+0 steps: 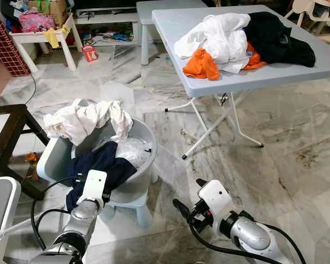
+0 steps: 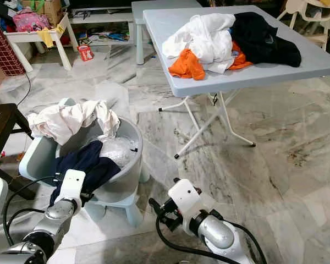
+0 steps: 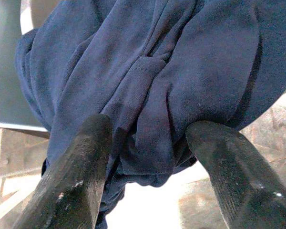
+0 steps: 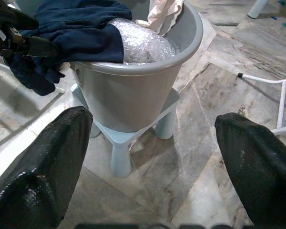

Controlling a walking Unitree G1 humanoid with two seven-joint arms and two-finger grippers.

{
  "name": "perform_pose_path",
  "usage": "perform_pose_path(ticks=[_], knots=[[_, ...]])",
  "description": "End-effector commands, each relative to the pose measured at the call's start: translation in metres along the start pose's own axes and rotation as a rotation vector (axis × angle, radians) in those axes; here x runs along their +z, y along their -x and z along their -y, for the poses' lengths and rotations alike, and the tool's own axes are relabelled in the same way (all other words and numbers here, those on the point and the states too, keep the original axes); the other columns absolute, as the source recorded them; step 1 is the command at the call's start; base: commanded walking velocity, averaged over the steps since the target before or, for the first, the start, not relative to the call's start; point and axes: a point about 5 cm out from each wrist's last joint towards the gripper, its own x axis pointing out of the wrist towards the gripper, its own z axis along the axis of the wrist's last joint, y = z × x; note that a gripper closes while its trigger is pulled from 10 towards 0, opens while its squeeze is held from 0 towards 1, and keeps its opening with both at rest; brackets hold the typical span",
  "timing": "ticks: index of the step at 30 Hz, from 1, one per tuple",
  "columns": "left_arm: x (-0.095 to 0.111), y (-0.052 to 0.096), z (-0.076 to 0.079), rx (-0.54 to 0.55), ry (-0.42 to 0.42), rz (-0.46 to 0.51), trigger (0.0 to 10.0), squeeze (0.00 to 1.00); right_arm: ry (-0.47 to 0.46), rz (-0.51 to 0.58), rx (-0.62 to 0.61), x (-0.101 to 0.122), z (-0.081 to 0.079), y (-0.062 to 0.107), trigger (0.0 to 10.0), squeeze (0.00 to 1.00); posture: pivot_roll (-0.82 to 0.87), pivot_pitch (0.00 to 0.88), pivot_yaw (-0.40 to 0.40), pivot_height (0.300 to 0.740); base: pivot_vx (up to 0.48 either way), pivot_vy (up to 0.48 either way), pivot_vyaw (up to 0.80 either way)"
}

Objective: Hang hanger

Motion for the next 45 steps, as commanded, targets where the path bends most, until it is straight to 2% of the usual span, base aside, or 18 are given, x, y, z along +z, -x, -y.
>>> perform_pose_path(ticks=[1,4,6,7,8,12,13,14,16,20,24,27,28,29,30,31,40,45], knots=[[-0.001,0.000,0.000,0.019,0.009,-0.007,10.0,0.00,-0.001,0.016,-0.006,0.006,-0.002,-0.001,10.0,0.00,-0.26,0.110,0.021,0.740,0.000,0.000,0.00],[0.001,0.001,-0.003,0.038,0.047,0.028,10.0,0.00,-0.009,0.028,-0.011,0.008,-0.001,-0.005,10.0,0.00,-0.25,0.105,0.025,0.740,0.000,0.000,0.00],[0.003,0.004,-0.004,0.042,0.132,0.100,10.0,0.00,-0.021,0.060,-0.024,0.012,0.000,-0.013,10.0,0.00,-0.20,0.087,0.036,0.740,0.000,0.000,0.00],[0.003,0.004,-0.004,0.042,0.132,0.100,10.0,0.00,-0.021,0.060,-0.024,0.012,0.000,-0.013,10.0,0.00,-0.20,0.087,0.036,0.740,0.000,0.000,0.00],[0.006,0.006,-0.004,0.035,0.170,0.148,10.0,0.00,-0.029,0.081,-0.035,0.015,0.001,-0.017,10.0,0.00,-0.19,0.083,0.037,0.740,0.000,0.000,0.00],[0.013,0.010,-0.003,0.025,0.211,0.225,10.0,0.00,-0.042,0.112,-0.054,0.020,0.003,-0.023,10.0,0.00,-0.15,0.074,0.040,0.740,0.000,0.000,0.00],[0.028,0.026,0.001,0.005,0.237,0.350,10.0,0.00,-0.072,0.151,-0.081,0.027,0.007,-0.032,10.0,0.00,-0.11,0.060,0.046,0.740,0.000,0.000,0.00],[0.028,0.026,0.001,0.005,0.237,0.350,10.0,0.00,-0.072,0.151,-0.081,0.027,0.007,-0.032,10.0,0.00,-0.11,0.060,0.046,0.740,0.000,0.000,0.00],[0.039,0.048,0.005,-0.013,0.234,0.434,10.0,0.00,-0.103,0.182,-0.104,0.033,0.010,-0.040,10.0,0.00,-0.08,0.050,0.052,0.740,0.000,0.157,0.00],[0.041,0.059,0.006,-0.020,0.233,0.453,10.0,0.00,-0.119,0.195,-0.123,0.034,0.013,-0.043,10.0,0.00,-0.06,0.039,0.062,0.740,0.000,0.332,0.00],[0.039,0.076,0.001,-0.019,0.203,0.488,10.0,0.00,-0.151,0.204,-0.188,0.031,0.021,-0.044,10.0,0.00,-0.03,0.026,0.076,0.740,0.000,0.085,0.00],[0.038,0.080,-0.004,-0.011,0.194,0.494,10.0,0.00,-0.158,0.205,-0.199,0.028,0.023,-0.043,10.0,0.00,-0.02,0.023,0.084,0.740,0.000,0.000,0.00],[0.037,0.083,-0.008,-0.012,0.193,0.506,10.0,0.07,-0.161,0.203,-0.205,0.027,0.023,-0.042,10.0,0.00,-0.02,0.020,0.090,0.740,0.000,0.000,0.00],[0.035,0.084,-0.011,-0.009,0.188,0.507,10.0,0.85,-0.162,0.199,-0.210,0.025,0.024,-0.041,10.0,0.00,-0.02,0.020,0.091,0.740,0.000,0.000,0.00],[0.034,0.085,-0.013,-0.006,0.185,0.507,10.0,0.85,-0.162,0.197,-0.213,0.024,0.024,-0.041,10.0,0.00,-0.02,0.020,0.091,0.740,0.000,0.000,0.00],[0.031,0.086,-0.014,-0.012,0.185,0.504,10.0,1.00,-0.162,0.195,-0.217,0.023,0.024,-0.040,10.0,0.00,-0.02,0.019,0.094,0.740,0.000,0.000,0.00],[0.034,0.099,-0.018,-0.004,0.177,0.465,10.0,1.00,-0.172,0.221,-0.267,0.023,0.029,-0.044,10.0,0.00,-0.03,0.018,0.106,0.740,0.000,0.000,0.00],[0.038,0.099,-0.015,-0.014,0.187,0.461,10.0,1.00,-0.163,0.233,-0.283,0.023,0.032,-0.043,10.0,0.00,-0.03,0.011,0.103,0.740,0.000,0.000,0.00]])
